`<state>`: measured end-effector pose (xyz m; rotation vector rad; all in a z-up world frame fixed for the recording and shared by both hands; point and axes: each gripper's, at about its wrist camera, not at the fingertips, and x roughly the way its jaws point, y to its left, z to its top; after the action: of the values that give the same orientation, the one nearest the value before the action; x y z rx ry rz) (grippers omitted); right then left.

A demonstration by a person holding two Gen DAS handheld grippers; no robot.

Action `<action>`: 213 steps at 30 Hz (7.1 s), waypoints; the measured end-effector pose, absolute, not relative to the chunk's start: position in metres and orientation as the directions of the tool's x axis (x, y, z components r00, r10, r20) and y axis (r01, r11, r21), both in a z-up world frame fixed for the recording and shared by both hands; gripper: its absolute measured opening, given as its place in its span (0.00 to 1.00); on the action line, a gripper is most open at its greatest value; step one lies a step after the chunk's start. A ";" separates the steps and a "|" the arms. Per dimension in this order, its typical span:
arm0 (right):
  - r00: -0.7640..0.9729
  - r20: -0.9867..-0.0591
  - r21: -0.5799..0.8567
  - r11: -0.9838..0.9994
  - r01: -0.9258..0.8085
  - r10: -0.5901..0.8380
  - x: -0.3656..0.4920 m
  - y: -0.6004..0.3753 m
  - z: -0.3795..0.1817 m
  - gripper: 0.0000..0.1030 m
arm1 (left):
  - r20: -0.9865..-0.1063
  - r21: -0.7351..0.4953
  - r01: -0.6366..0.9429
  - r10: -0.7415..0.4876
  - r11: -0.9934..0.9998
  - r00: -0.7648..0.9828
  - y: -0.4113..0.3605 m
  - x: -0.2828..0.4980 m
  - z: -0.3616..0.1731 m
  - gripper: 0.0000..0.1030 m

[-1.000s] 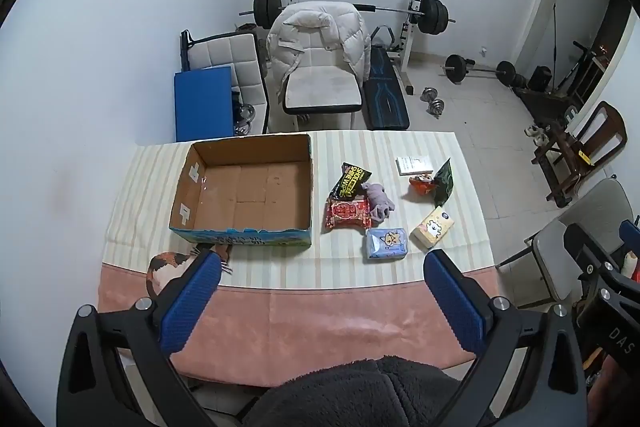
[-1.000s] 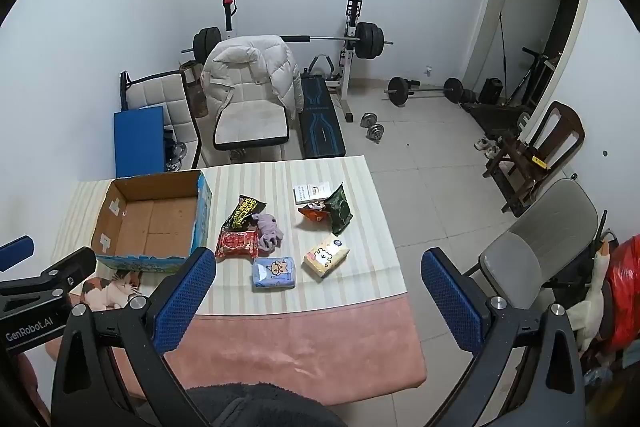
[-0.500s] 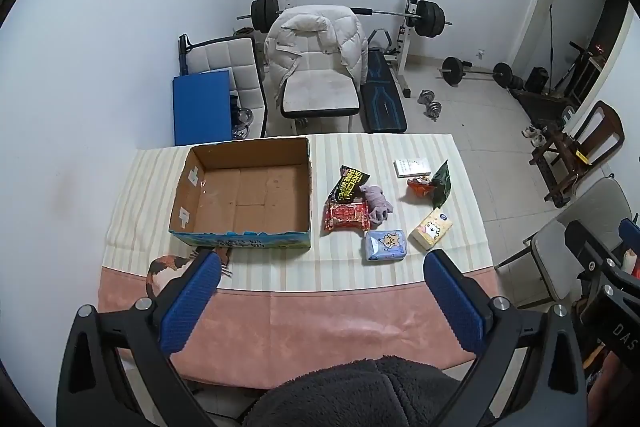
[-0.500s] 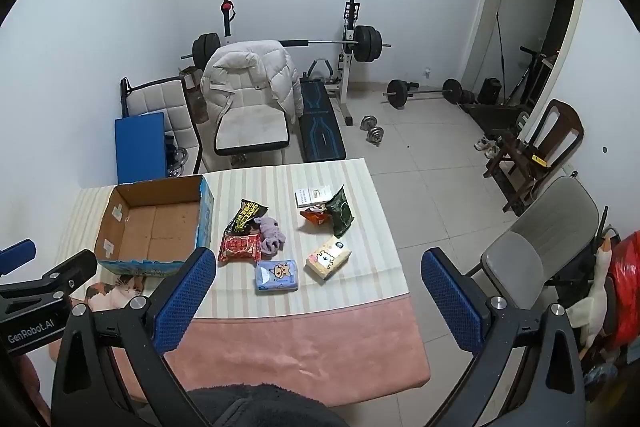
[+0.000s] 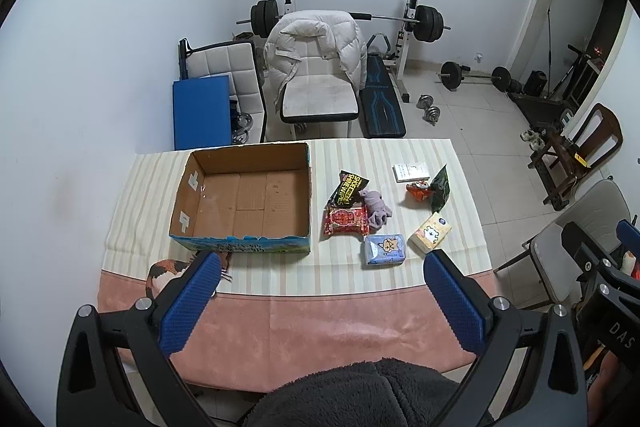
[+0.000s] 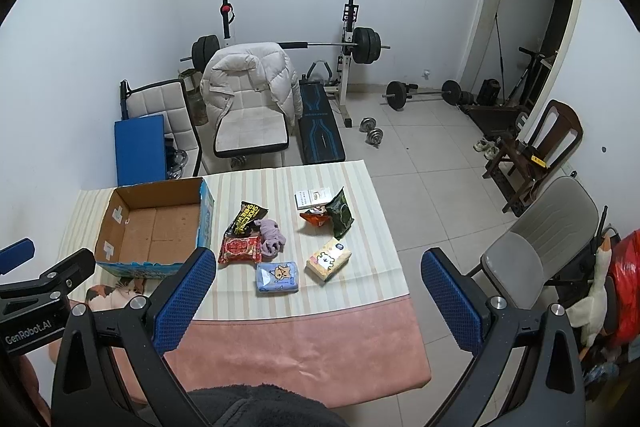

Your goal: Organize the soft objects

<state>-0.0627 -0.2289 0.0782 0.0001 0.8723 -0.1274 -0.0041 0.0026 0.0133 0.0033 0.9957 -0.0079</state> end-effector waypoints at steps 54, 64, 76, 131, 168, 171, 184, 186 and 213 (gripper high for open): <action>0.671 -0.733 -0.055 0.992 0.110 -0.115 -0.064 -0.229 0.086 1.00 | -0.819 -0.023 -0.002 -0.017 1.000 0.574 0.007 -0.003 0.021 1.00; 0.662 -0.742 -0.036 0.992 0.124 -0.109 -0.059 -0.230 0.076 1.00 | -0.833 -0.033 -0.003 -0.026 0.999 0.553 0.009 0.015 0.008 1.00; 0.384 -0.922 0.037 0.979 0.201 -0.044 0.053 -0.279 -0.064 1.00 | -0.939 0.059 0.034 0.043 0.998 0.341 -0.007 0.138 -0.116 1.00; -0.067 -0.962 0.213 0.882 0.421 0.264 0.173 -0.303 -0.396 0.65 | -0.998 -0.063 0.137 -0.060 0.989 -0.022 -0.064 0.306 -0.311 0.37; -0.046 -0.971 0.238 0.958 -0.162 0.233 0.321 0.121 -0.337 0.65 | -0.977 -0.193 -0.213 -0.207 0.958 -0.044 0.268 0.354 -0.347 0.37; -0.059 -0.977 0.212 0.963 -0.168 0.205 0.325 0.130 -0.356 0.65 | -0.975 -0.198 -0.204 -0.214 0.959 -0.063 0.269 0.357 -0.360 0.37; -0.064 -0.986 0.165 0.964 -0.209 0.155 0.329 0.144 -0.361 0.91 | -0.981 -0.148 -0.234 -0.172 0.961 -0.086 0.286 0.341 -0.359 0.71; -0.063 -0.989 0.145 0.966 -0.216 0.134 0.329 0.144 -0.356 0.91 | -0.987 -0.126 -0.216 -0.145 0.968 -0.072 0.285 0.335 -0.352 0.84; 0.139 -0.979 0.128 0.979 -0.161 0.151 0.233 0.104 -0.267 1.00 | -0.971 0.027 -0.151 0.062 0.988 0.231 0.271 0.225 -0.245 0.98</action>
<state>0.2332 0.1042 -0.2669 -0.0086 1.4133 0.2259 0.2250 0.2709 -0.2454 -0.0779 1.3303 0.1466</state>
